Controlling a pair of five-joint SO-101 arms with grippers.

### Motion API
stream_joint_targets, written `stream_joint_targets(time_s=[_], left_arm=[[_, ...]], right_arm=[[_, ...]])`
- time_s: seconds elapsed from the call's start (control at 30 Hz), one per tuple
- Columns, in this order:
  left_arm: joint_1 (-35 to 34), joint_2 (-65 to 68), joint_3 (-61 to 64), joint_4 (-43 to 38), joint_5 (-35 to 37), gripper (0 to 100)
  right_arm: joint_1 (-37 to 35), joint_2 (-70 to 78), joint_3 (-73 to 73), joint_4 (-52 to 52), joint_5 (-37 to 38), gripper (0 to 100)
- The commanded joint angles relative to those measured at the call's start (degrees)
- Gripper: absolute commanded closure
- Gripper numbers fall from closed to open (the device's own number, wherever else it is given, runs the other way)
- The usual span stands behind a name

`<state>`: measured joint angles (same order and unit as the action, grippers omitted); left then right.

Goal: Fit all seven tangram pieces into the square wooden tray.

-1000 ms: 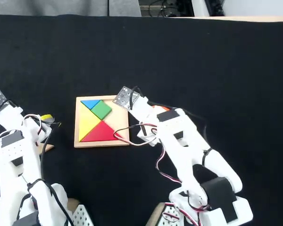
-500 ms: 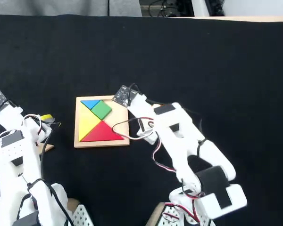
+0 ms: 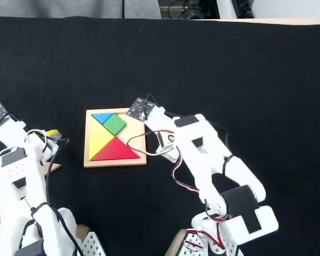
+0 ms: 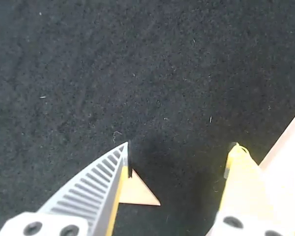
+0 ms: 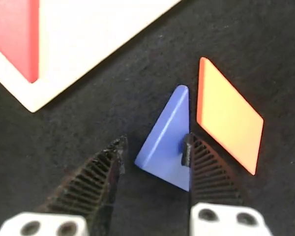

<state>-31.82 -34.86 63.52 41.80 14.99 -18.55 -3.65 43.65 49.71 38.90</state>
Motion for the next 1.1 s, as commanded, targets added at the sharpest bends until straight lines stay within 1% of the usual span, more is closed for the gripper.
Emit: stream_joint_targets(time_s=[0.0, 0.23, 0.4, 0.53, 0.7, 0.8, 0.9, 1.07], left_arm=[[-0.48, -1.32, -0.66, -0.88, 0.44, 69], [-0.48, -1.32, -0.57, -0.88, 0.44, 69], [-0.48, -1.41, -0.57, -0.88, 0.44, 69], [-0.48, -1.41, -0.57, -0.88, 0.44, 69], [-0.48, -1.41, -0.57, -0.88, 0.44, 69], [-0.48, -1.41, -0.57, -0.88, 0.44, 69], [-0.48, -1.41, -0.57, -0.88, 0.44, 69], [-0.48, -1.41, -0.57, -0.88, 0.35, 69]], right_arm=[[1.05, 0.75, -0.4, 1.41, 0.88, 81.9], [1.32, 0.84, -0.4, 1.14, 1.67, 82.2], [3.6, 0.4, -0.4, -0.44, 1.58, 82.3], [4.84, 0.22, -1.01, -0.88, 1.58, 86.2], [4.92, 0.13, -2.95, 0.53, 1.41, 86.4], [5.01, 0.13, -6.02, 3.6, -1.23, 86.4], [5.01, 0.13, -8.04, 6.15, -1.49, 86.4], [6.24, 0.13, -8.57, 6.33, -1.58, 86.6]])
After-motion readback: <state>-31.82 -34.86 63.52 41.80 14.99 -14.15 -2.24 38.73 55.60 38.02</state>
